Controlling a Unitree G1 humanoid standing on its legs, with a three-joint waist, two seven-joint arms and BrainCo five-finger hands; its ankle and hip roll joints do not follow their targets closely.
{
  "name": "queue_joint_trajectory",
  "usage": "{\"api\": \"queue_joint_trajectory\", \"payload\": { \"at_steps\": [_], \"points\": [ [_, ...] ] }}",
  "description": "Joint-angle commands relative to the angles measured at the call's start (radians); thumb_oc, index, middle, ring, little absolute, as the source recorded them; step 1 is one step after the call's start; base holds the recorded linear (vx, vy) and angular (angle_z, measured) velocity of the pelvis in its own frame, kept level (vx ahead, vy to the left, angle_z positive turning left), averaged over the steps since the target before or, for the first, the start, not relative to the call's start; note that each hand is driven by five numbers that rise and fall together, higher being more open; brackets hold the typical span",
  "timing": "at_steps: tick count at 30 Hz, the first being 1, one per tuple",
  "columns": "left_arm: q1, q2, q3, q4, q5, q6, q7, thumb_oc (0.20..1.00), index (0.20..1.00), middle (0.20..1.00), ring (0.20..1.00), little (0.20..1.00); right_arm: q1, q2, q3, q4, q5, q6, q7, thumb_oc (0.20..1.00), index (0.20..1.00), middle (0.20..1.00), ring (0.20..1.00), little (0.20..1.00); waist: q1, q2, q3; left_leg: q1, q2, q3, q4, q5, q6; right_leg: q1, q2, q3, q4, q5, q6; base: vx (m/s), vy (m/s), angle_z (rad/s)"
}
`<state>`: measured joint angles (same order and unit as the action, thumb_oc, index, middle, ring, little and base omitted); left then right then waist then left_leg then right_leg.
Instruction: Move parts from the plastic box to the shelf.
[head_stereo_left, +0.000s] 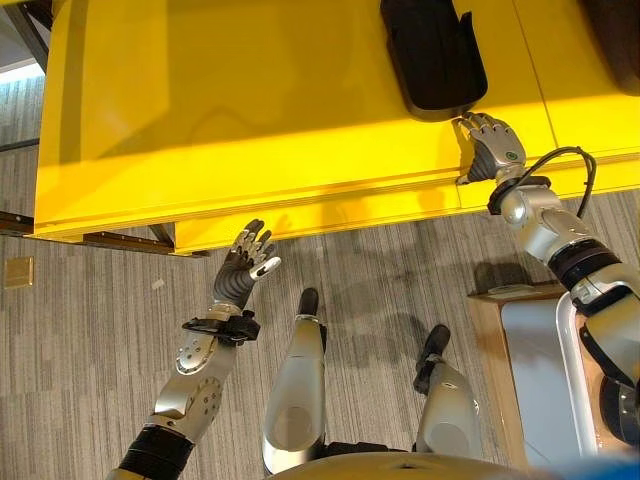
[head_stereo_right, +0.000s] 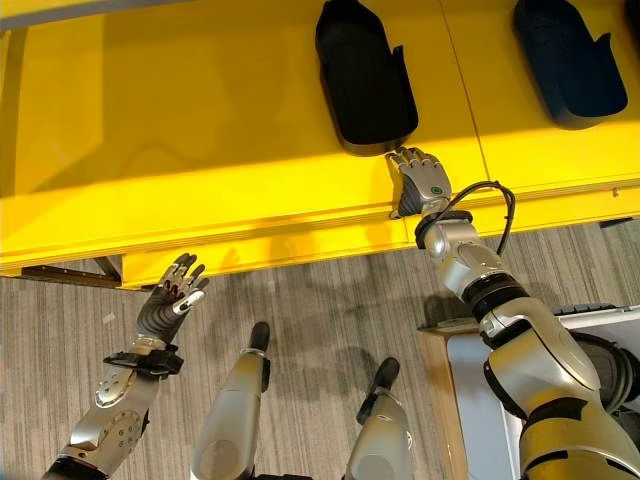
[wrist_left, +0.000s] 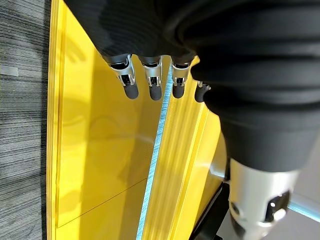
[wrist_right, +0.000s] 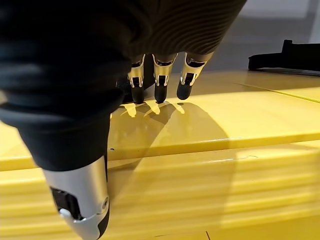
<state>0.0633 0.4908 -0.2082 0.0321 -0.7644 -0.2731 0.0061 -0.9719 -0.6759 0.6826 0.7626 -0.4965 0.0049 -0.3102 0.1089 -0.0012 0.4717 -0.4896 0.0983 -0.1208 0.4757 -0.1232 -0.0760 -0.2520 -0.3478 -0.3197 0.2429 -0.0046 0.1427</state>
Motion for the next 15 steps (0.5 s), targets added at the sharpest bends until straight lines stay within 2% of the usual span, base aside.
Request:
{"api": "queue_joint_trajectory", "payload": {
  "at_steps": [1,12,15],
  "points": [
    [0.013,0.048,0.01,-0.069,0.006,-0.059,0.0,1.0,1.0,1.0,1.0,1.0,-0.168,0.093,0.044,-0.065,0.002,-0.071,-0.001,1.0,1.0,1.0,1.0,1.0,0.07,-0.019,0.002,0.024,-0.014,0.002,-0.059,0.066,0.025,-0.034,0.008,0.032,0.286,-0.109,-0.036,0.0,0.0,0.0],
    [0.015,0.046,0.012,-0.063,0.008,-0.061,0.004,1.0,1.0,1.0,1.0,1.0,-0.164,0.078,0.022,-0.055,0.015,-0.063,-0.015,1.0,1.0,1.0,1.0,1.0,0.069,-0.022,0.004,0.022,-0.016,0.004,-0.058,0.065,0.025,-0.038,0.007,0.036,0.29,-0.109,-0.036,0.0,0.0,0.0],
    [0.013,0.034,0.01,-0.058,0.01,-0.06,0.003,1.0,1.0,1.0,1.0,1.0,-0.096,0.051,-0.019,-0.087,0.032,-0.07,-0.025,1.0,1.0,1.0,1.0,1.0,0.061,-0.023,0.005,0.025,-0.013,0.005,-0.06,0.066,0.025,-0.037,0.009,0.036,0.288,-0.108,-0.036,0.0,0.0,0.0]
  ]
}}
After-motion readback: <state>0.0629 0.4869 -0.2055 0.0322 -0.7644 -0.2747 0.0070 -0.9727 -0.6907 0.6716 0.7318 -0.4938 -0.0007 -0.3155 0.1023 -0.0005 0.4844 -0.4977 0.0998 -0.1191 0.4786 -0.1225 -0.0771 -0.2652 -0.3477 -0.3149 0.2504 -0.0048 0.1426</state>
